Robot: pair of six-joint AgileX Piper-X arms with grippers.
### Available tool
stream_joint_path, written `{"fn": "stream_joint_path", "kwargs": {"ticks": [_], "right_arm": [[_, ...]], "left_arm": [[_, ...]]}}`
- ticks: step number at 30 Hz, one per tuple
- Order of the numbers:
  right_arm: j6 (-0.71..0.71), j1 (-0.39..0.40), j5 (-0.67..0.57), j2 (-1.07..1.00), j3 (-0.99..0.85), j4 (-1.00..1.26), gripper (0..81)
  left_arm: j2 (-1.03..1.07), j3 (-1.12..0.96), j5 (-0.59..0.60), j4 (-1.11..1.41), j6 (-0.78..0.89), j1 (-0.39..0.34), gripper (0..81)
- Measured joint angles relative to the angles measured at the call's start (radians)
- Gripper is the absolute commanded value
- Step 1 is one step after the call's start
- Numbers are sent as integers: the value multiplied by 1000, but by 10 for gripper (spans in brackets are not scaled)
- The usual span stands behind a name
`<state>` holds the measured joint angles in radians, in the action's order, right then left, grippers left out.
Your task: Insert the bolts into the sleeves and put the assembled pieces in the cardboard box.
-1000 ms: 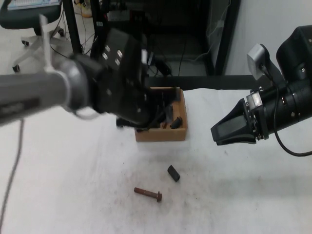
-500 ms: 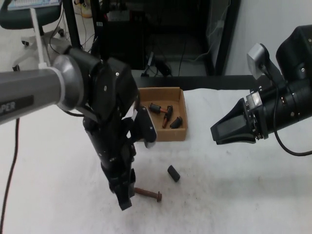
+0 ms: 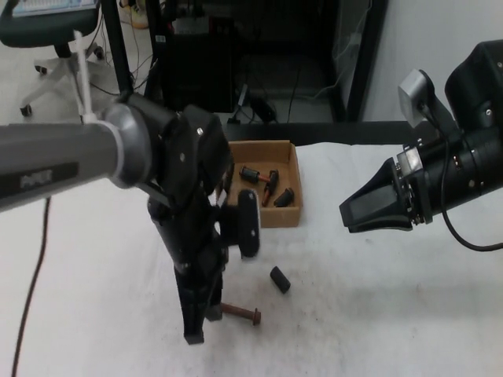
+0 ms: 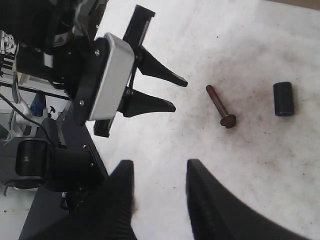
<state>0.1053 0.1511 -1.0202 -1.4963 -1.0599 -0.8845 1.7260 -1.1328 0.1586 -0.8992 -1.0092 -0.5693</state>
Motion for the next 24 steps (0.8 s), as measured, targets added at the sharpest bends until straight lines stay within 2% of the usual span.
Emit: {"fn": "stream_joint_path", "kwargs": {"ticks": [4,6,14,24], "right_arm": [[0,0,0,0,0,2,331],[0,0,0,0,0,2,331],[0,0,0,0,0,2,331],[0,0,0,0,0,2,331]], "left_arm": [[52,0,1,28,-165,-27,386],[67,0,1,56,-195,-32,386],[82,0,-48,214,-219,-50,386],[101,0,-48,216,-196,-60,386]]}}
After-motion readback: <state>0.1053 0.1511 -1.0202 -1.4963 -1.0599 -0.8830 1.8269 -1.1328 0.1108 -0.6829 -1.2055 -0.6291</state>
